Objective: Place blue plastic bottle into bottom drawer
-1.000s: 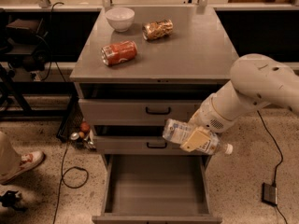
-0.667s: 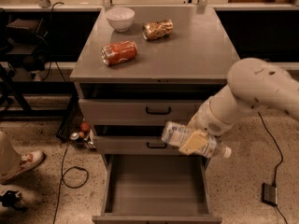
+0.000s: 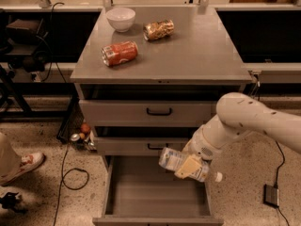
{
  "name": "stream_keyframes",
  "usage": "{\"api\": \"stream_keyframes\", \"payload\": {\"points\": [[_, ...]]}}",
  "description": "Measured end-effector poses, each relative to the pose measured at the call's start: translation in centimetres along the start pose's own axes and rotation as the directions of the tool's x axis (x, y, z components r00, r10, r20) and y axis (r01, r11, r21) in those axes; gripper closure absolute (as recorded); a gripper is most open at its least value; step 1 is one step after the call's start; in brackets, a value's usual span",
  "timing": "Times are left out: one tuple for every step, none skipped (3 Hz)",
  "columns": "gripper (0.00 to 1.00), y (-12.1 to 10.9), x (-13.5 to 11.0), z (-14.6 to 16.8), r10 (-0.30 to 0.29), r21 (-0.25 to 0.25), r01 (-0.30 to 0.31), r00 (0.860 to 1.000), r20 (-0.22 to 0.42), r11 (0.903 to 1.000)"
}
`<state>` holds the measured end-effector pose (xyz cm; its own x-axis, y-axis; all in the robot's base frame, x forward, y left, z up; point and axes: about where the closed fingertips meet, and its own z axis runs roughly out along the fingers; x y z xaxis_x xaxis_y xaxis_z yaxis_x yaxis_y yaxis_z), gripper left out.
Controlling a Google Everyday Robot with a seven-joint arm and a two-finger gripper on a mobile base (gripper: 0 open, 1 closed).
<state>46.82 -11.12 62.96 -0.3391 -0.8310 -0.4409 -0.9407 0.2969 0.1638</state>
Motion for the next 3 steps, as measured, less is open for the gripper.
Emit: {"api": "stream_keyframes", "payload": {"points": [[1.0,1.3,1.1,6.9,0.021,-0.116,-0.016,0.999,0.042,0.9931],[1.0,3.9,1.8,15.2,0.065,-0.295,-0.035,0.994,0.092,0.9547],[1.0,3.9,1.8,15.3,0.065,-0.296,-0.035,0.994,0.091,0.9545]]}}
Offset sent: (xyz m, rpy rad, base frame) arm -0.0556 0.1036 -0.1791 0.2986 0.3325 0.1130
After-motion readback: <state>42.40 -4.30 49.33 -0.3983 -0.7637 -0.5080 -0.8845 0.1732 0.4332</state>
